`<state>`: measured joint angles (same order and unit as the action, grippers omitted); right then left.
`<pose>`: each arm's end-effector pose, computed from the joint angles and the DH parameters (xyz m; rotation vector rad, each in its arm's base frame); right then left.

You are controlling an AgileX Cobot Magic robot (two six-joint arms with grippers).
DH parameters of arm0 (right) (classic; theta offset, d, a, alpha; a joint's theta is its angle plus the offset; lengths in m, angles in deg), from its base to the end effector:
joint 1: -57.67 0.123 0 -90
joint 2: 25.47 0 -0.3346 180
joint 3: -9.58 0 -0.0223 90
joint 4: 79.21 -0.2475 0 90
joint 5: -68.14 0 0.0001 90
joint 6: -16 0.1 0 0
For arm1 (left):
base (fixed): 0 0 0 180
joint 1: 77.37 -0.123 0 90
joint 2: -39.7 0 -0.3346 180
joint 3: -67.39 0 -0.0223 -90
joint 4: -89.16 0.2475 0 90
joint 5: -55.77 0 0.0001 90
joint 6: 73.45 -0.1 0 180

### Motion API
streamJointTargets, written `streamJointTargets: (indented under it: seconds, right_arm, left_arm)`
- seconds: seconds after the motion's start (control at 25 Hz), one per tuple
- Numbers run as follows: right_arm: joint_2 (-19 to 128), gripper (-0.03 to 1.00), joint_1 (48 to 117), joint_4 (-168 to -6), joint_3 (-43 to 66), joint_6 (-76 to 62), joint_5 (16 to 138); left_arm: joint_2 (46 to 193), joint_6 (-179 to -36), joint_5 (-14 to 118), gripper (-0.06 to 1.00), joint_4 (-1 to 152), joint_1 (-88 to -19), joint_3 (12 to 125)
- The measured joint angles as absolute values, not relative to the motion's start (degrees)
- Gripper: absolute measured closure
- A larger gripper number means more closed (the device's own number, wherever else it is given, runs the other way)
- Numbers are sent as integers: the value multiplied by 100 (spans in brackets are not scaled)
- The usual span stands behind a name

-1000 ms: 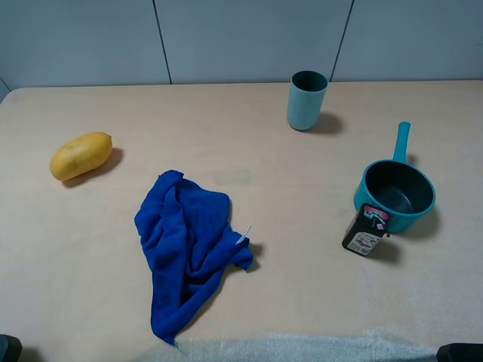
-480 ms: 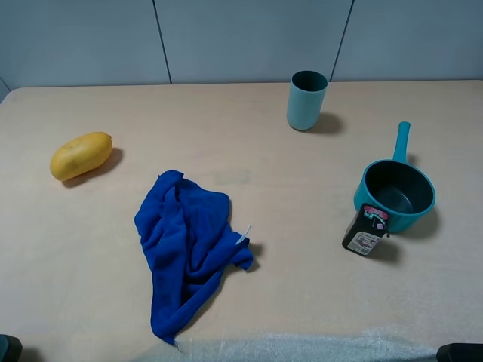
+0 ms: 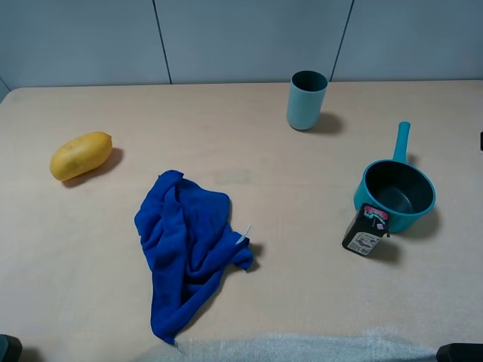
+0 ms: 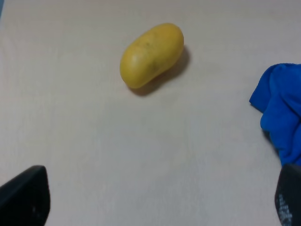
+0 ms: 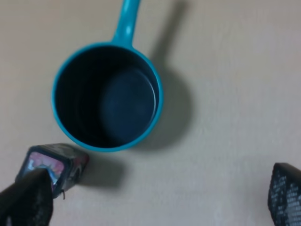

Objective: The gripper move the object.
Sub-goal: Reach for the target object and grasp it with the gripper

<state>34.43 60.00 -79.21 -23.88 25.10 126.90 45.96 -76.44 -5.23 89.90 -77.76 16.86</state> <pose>0.1271 0.0052 0.3318 0.1569 2.6520 0.0657 -0.0493 0.0008 0.2670 0.0461 2.0556 0.0521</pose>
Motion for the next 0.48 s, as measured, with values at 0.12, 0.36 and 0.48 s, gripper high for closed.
streamJointTargets:
  seconds: [0.12,0.36,0.48]
  right_arm:
    - [3835,27,6000,-7882,-2388,2720,12654]
    - [4600,27,6000,-7846,-2388,2987,12351]
    - [4923,27,6000,-7839,-2388,3079,12126]
  left_arm:
    - [4596,-7644,-523,-2,8990,-7776,1686]
    - [4596,-7644,-523,-2,8990,-7776,1686]
    - [4596,-7644,-523,-2,8990,-7776,1686]
